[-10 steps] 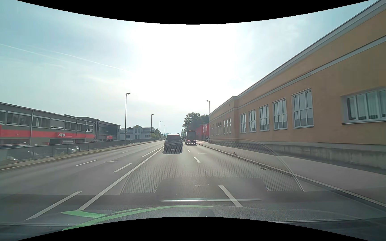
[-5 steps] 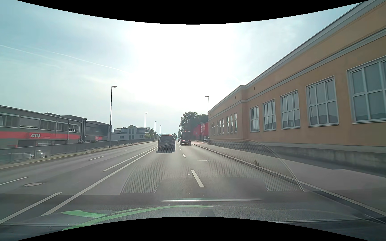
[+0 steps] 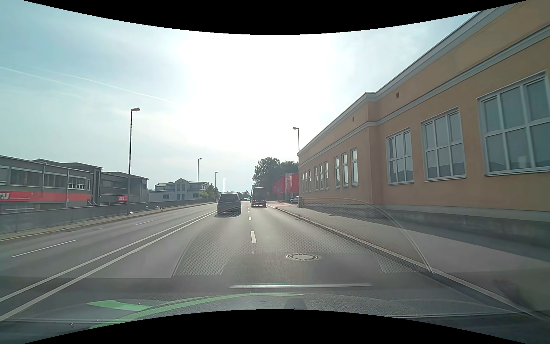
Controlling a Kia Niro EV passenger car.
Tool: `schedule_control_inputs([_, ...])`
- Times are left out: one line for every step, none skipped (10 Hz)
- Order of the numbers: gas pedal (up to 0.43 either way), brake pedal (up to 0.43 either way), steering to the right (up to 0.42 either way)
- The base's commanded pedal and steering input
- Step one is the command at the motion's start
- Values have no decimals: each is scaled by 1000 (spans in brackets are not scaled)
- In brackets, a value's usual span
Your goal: Follow the waypoints while adhering to traffic rules and regulations
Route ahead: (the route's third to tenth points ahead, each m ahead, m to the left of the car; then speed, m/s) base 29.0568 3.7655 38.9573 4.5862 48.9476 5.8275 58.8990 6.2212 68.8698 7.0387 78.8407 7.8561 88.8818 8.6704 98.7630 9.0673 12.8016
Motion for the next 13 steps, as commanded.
schedule_control_inputs([311, 0, -3])
schedule_control_inputs([311, 0, -5])
schedule_control_inputs([240, 0, -7])
schedule_control_inputs([228, 0, -11])
schedule_control_inputs([228, 0, -12])
schedule_control_inputs([228, 0, -13])
schedule_control_inputs([228, 0, -15])
schedule_control_inputs([169, 0, -16])
schedule_control_inputs([118, 0, -16])
schedule_control_inputs([118, 0, -17])
schedule_control_inputs([118, 0, -16])
schedule_control_inputs([118, 0, -16])
schedule_control_inputs([118, 0, -16])
